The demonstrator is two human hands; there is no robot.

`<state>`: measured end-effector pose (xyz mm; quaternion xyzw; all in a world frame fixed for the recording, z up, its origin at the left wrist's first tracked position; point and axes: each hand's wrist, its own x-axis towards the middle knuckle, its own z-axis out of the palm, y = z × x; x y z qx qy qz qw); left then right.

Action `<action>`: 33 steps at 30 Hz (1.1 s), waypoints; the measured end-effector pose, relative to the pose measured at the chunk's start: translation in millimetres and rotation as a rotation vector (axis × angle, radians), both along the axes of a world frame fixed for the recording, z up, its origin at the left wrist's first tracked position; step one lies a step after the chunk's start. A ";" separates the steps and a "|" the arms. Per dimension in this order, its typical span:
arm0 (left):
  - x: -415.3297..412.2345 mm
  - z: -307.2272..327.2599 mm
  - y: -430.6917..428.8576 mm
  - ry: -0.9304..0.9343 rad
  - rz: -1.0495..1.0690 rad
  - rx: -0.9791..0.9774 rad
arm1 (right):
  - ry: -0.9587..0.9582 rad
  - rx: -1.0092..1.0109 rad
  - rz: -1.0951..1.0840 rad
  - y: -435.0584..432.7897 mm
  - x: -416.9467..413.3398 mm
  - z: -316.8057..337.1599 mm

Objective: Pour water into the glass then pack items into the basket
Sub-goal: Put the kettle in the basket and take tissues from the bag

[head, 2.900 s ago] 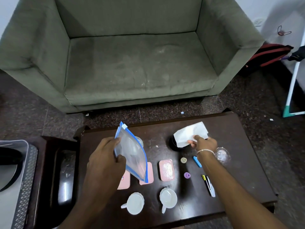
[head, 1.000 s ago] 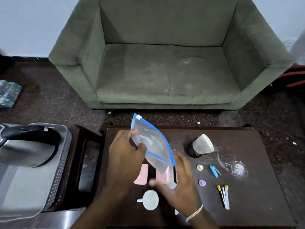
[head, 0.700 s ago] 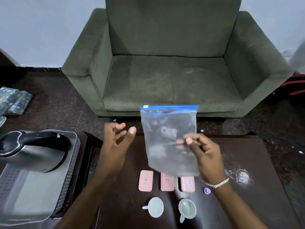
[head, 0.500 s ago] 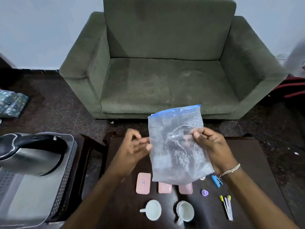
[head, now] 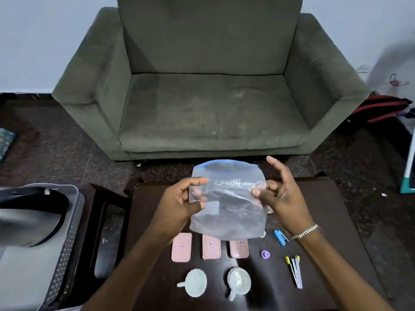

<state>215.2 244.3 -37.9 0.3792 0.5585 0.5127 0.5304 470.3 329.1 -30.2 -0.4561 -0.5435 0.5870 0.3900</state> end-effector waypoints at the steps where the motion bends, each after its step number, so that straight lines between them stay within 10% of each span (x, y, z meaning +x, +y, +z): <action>1: 1.1 2.2 1.5 0.002 -0.004 0.008 | -0.029 0.029 0.006 1.3 1.2 1.3; 16: -5.8 16.1 -12.4 0.653 0.212 0.001 | -0.667 0.191 0.067 -2.3 -33.2 2.3; 24: -91.0 22.9 -73.3 0.549 0.291 -0.055 | -0.237 0.151 0.166 -32.6 -117.5 18.3; 33: -239.9 34.1 -207.2 0.327 0.382 -0.255 | -0.206 0.178 0.342 -120.8 -292.3 -3.5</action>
